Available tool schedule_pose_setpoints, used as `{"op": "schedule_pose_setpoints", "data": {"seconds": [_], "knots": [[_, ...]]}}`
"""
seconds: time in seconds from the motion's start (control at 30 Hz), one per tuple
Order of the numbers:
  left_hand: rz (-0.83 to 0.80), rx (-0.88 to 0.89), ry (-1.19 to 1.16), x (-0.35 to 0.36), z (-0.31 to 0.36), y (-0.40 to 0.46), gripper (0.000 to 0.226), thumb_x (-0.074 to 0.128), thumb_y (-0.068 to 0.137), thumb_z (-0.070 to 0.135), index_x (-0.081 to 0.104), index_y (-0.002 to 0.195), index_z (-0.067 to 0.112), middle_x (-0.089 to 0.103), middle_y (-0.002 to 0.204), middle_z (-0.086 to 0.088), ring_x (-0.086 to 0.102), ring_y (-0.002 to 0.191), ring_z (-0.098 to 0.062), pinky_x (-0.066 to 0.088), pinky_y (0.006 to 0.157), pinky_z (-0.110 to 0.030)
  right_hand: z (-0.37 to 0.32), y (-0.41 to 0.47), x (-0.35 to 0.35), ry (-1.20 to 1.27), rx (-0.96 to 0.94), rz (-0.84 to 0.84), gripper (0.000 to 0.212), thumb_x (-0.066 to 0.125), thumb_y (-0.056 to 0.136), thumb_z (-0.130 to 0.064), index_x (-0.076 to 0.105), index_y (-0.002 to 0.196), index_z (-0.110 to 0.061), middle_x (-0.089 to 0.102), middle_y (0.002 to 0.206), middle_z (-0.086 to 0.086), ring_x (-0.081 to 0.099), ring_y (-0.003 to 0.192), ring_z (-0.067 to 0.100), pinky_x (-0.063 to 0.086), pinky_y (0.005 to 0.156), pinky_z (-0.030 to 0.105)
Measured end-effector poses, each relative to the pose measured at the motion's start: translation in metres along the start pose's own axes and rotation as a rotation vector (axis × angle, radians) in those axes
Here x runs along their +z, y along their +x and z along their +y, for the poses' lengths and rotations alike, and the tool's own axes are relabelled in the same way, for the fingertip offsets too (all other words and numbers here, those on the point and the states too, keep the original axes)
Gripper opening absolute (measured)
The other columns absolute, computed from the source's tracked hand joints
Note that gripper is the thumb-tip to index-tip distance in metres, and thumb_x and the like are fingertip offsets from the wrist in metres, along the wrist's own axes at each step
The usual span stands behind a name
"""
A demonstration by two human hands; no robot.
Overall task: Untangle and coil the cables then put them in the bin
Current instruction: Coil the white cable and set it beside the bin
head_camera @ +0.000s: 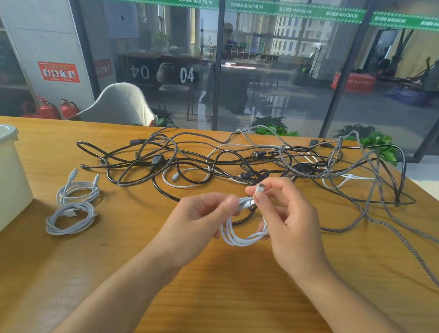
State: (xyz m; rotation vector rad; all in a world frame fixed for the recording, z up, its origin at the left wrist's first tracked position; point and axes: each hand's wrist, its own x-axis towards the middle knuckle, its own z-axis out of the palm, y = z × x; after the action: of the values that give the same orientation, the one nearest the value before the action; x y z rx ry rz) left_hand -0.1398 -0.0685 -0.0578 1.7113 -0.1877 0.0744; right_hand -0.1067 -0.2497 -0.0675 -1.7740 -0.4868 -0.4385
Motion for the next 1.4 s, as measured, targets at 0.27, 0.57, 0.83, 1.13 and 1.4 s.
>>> {"op": "schedule_pose_setpoints", "data": {"seconds": [0.27, 0.57, 0.83, 1.13, 1.4], "knots": [[0.003, -0.066, -0.182, -0.004, -0.002, 0.001, 0.033, 0.072, 0.092, 0.0, 0.071, 0.121, 0.015, 0.08, 0.102, -0.008, 0.076, 0.097, -0.021, 0.06, 0.088, -0.03, -0.002, 0.0, 0.004, 0.122, 0.145, -0.051, 0.008, 0.061, 0.103, -0.027, 0.067, 0.107, -0.024, 0.078, 0.105, -0.006, 0.06, 0.054, 0.015, 0.053, 0.049, 0.029], [-0.044, -0.034, -0.246, -0.001, -0.004, 0.0, 0.033, 0.06, 0.096, -0.013, 0.067, 0.121, 0.008, 0.077, 0.111, -0.014, 0.075, 0.106, -0.027, 0.059, 0.089, -0.031, -0.005, 0.002, 0.006, 0.33, 0.264, -0.074, 0.023, 0.061, 0.096, -0.036, 0.081, 0.101, -0.026, 0.069, 0.083, 0.021, 0.058, 0.059, 0.02, 0.052, 0.048, 0.03], [0.073, 0.046, 0.043, 0.004, -0.003, -0.001, 0.022, 0.076, 0.091, 0.004, 0.074, 0.1, 0.024, 0.078, 0.102, 0.001, 0.078, 0.089, -0.025, 0.056, 0.09, -0.064, -0.007, 0.0, 0.003, 0.31, 0.277, -0.185, 0.037, 0.051, 0.1, -0.042, 0.078, 0.115, -0.023, 0.077, 0.101, 0.002, 0.059, 0.059, 0.018, 0.053, 0.055, 0.03], [0.298, 0.081, 0.151, -0.002, -0.001, 0.0, 0.008, 0.076, 0.093, 0.017, 0.075, 0.094, 0.026, 0.076, 0.074, 0.008, 0.075, 0.069, -0.008, 0.058, 0.063, -0.024, 0.002, 0.001, 0.006, 0.255, 0.269, -0.166, 0.021, 0.067, 0.099, -0.017, 0.077, 0.112, -0.031, 0.075, 0.094, 0.007, 0.068, 0.073, 0.011, 0.057, 0.056, 0.032], [0.4, 0.102, 0.168, -0.005, -0.005, 0.002, 0.007, 0.079, 0.091, 0.022, 0.075, 0.089, 0.028, 0.075, 0.067, 0.005, 0.075, 0.068, -0.01, 0.061, 0.069, -0.04, 0.005, 0.0, 0.007, 0.28, 0.258, -0.235, 0.029, 0.069, 0.097, -0.018, 0.072, 0.126, -0.025, 0.075, 0.105, 0.002, 0.075, 0.079, 0.02, 0.058, 0.059, 0.035]]}}
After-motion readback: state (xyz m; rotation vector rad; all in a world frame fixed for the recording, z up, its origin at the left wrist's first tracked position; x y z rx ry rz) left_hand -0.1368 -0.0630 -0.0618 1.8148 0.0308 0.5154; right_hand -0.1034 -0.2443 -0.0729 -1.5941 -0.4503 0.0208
